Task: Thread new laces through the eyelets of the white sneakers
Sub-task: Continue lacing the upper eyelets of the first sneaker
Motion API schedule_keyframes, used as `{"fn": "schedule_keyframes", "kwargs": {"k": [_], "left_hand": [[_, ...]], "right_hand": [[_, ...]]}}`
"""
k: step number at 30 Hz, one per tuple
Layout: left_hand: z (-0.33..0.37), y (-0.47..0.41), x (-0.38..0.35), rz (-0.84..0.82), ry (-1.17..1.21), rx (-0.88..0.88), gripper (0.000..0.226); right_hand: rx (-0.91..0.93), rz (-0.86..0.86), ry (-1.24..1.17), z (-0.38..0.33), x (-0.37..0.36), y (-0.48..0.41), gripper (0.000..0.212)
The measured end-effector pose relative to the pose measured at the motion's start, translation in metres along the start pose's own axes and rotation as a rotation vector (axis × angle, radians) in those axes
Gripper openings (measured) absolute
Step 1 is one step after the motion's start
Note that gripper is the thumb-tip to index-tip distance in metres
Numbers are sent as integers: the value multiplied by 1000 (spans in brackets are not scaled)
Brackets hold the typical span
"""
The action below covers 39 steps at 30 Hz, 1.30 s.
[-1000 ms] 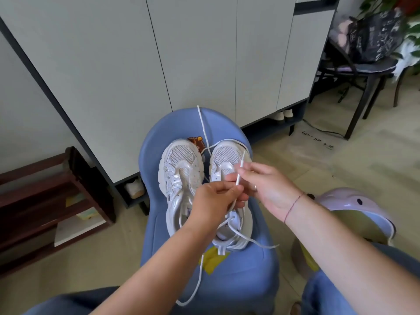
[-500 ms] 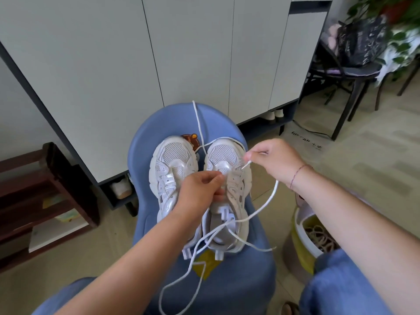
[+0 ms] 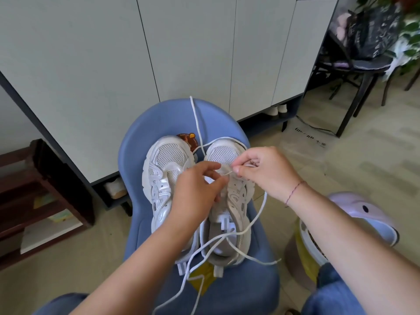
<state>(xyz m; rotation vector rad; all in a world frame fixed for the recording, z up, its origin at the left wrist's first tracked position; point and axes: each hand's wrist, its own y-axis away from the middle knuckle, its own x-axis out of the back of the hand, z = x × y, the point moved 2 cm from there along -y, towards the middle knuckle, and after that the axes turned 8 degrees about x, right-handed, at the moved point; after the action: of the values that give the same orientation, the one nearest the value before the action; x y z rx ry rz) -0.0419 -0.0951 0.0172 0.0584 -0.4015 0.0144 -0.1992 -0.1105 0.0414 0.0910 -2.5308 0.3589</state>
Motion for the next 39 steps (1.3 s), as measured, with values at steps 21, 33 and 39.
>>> {"fn": "schedule_keyframes", "kwargs": {"k": [21, 33, 39], "left_hand": [[0, -24, 27, 171, 128, 58, 9], [-4, -23, 11, -22, 301, 123, 7], [5, -15, -8, -58, 143, 40, 12]], "right_hand": [[-180, 17, -394, 4, 0, 1, 6], [-212, -7, -382, 14, -5, 0, 10], [-102, -57, -371, 9, -8, 0, 9]]}}
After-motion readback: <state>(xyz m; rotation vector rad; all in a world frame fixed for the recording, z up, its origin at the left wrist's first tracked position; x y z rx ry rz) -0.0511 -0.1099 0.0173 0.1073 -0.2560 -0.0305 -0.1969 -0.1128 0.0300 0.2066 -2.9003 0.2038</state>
